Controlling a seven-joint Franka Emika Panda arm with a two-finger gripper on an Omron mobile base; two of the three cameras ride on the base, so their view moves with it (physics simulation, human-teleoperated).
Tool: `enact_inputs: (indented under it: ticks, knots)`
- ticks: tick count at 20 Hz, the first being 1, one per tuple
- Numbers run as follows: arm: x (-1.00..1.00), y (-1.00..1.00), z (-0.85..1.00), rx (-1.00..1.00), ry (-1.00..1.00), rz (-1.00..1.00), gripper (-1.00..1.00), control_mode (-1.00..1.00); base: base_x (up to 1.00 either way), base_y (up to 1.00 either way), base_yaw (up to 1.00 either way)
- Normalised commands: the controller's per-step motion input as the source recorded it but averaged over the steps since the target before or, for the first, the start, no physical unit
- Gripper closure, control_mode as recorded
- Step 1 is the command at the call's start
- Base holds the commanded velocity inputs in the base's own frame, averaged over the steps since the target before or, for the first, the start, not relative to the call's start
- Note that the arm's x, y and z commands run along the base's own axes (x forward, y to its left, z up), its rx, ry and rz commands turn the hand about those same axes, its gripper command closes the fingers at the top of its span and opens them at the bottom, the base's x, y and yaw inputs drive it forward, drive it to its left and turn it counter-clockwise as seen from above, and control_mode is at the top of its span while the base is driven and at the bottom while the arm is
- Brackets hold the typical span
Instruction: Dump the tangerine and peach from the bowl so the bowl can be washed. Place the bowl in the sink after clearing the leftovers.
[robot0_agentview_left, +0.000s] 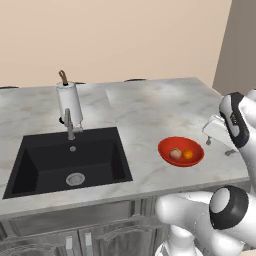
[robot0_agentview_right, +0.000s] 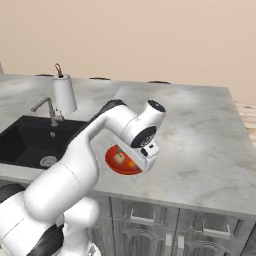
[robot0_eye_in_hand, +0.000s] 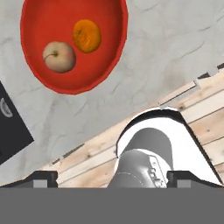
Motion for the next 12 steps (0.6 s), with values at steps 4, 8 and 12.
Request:
enact_inputs:
  ticks: [4, 8, 12]
  knots:
    - [0.05, -0.26, -0.47, 0.04, 0.17, -0.17, -1.0, -1.0, 0.0, 0.0, 0.0]
    - [0.18, -0.11, -0.65, 0.03, 0.14, -0.16, -1.0, -1.0, 0.0, 0.0, 0.0]
    - [0.34, -0.02, -0.39, 0.02, 0.01, -0.08, -1.0, -1.0, 0.0, 0.0, 0.0]
